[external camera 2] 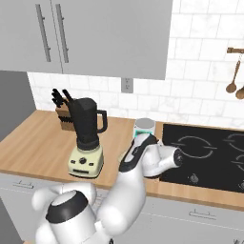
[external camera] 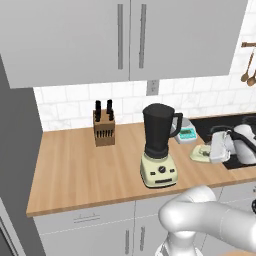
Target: Close the lid blender by securely placing the lid on top.
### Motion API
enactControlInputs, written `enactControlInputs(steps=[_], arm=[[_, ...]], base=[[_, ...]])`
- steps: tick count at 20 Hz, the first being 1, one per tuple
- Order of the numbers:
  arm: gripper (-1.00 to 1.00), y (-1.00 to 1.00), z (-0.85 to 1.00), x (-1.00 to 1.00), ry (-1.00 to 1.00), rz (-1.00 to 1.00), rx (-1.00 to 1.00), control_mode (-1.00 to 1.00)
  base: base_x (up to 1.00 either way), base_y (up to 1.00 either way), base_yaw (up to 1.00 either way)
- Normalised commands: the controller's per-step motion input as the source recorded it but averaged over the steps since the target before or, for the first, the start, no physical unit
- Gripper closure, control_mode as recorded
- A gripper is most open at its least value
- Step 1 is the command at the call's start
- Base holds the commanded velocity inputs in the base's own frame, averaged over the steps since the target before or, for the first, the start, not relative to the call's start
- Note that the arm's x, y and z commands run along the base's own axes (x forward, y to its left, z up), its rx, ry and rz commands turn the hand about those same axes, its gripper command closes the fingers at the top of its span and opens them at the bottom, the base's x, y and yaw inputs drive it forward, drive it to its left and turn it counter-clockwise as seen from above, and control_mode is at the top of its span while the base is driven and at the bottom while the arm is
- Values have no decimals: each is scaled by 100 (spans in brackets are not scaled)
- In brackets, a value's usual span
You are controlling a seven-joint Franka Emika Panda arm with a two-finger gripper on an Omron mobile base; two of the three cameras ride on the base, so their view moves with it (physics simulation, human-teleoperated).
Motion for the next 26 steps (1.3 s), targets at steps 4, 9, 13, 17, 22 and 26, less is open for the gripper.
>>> enactControlInputs(steps=[4,9,13,17,22,26], arm=[[100,26,77,-13,-1,11,0,-100],[100,5,93,-28,-6,12,0,-100],[100,0,99,-46,-16,13,0,-100],[100,0,100,-37,-15,13,0,-100],[100,3,91,-42,-11,10,1,-100],[100,26,57,-18,-1,8,10,-100]], base=[[0,0,0],[0,0,0],[0,0,0],[0,0,0],[0,0,0],[0,0,0]])
